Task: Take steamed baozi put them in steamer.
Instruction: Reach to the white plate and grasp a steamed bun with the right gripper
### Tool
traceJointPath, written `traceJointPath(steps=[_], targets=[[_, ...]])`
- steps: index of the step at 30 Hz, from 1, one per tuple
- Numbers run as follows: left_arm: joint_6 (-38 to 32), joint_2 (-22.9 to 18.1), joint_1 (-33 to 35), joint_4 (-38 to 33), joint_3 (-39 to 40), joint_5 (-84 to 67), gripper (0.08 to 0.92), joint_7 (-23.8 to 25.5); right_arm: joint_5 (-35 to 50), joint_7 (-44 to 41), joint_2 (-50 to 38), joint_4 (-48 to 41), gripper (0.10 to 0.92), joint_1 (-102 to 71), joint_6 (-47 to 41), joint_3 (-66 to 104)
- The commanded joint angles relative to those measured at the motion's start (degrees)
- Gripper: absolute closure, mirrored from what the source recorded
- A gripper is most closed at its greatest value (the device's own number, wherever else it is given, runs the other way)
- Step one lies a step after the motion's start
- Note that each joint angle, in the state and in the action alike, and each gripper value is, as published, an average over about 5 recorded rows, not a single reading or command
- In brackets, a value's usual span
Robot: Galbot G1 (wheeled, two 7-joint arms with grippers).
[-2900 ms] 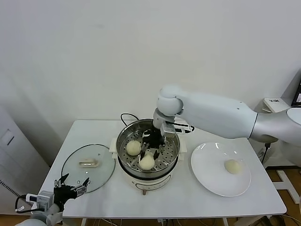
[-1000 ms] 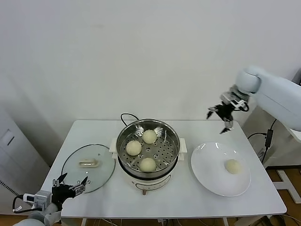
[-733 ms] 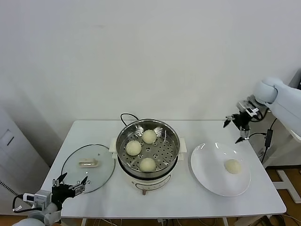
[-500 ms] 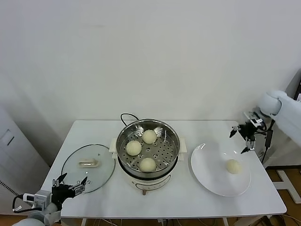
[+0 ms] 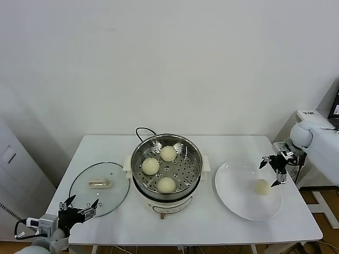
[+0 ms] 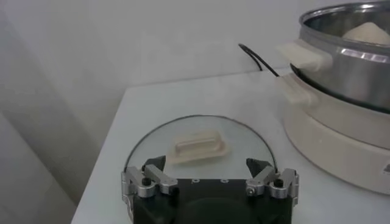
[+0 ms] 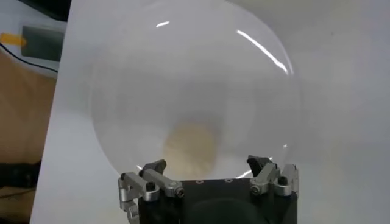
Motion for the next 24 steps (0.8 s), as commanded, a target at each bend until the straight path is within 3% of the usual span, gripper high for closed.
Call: traceJointPath(steps=[1,10,24], targets=[[-0.1,-0.1,0.0,0.1,0.1,0.0,0.177,0.0,-3.3,1.3,1.3,-1.8,0.203,-4.7,0.8,3.6],[-0.1,-0.2,-0.1,0.0,0.2,0.0,0.177,0.0,-5.5,1.8,2.5,-2.5,0.221,-6.6,0.8,5.9],[0.0,-0.1,0.1,-0.2,-0.1,0.0,0.177,0.0,-6.8,1.9,1.6,-0.7,0.588,-7.1,-0.4,6.6]])
